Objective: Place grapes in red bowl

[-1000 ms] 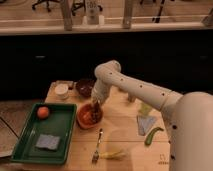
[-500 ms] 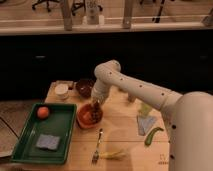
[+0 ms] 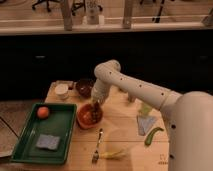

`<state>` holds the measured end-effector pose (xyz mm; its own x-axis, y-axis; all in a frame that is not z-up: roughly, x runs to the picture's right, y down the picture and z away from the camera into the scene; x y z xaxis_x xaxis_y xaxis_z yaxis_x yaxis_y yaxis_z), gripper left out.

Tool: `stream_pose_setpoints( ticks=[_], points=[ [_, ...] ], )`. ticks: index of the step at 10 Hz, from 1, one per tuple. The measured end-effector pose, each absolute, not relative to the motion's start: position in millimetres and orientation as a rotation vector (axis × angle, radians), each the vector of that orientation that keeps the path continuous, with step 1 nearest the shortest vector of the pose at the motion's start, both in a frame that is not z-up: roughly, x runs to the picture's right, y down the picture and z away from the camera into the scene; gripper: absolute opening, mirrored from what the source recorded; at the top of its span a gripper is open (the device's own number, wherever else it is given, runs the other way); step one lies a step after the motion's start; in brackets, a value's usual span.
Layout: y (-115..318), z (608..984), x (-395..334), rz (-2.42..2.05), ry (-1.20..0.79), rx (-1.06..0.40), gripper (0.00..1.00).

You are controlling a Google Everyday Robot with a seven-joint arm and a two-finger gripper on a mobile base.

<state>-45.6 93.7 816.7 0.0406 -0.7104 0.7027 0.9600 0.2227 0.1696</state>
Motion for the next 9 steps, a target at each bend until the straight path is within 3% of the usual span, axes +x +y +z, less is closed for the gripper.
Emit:
stream_pose_setpoints(
  ticks=[9],
  points=[
    [92.7, 818.3, -48.2, -1.350, -0.789, -0.395, 0.14]
  ],
)
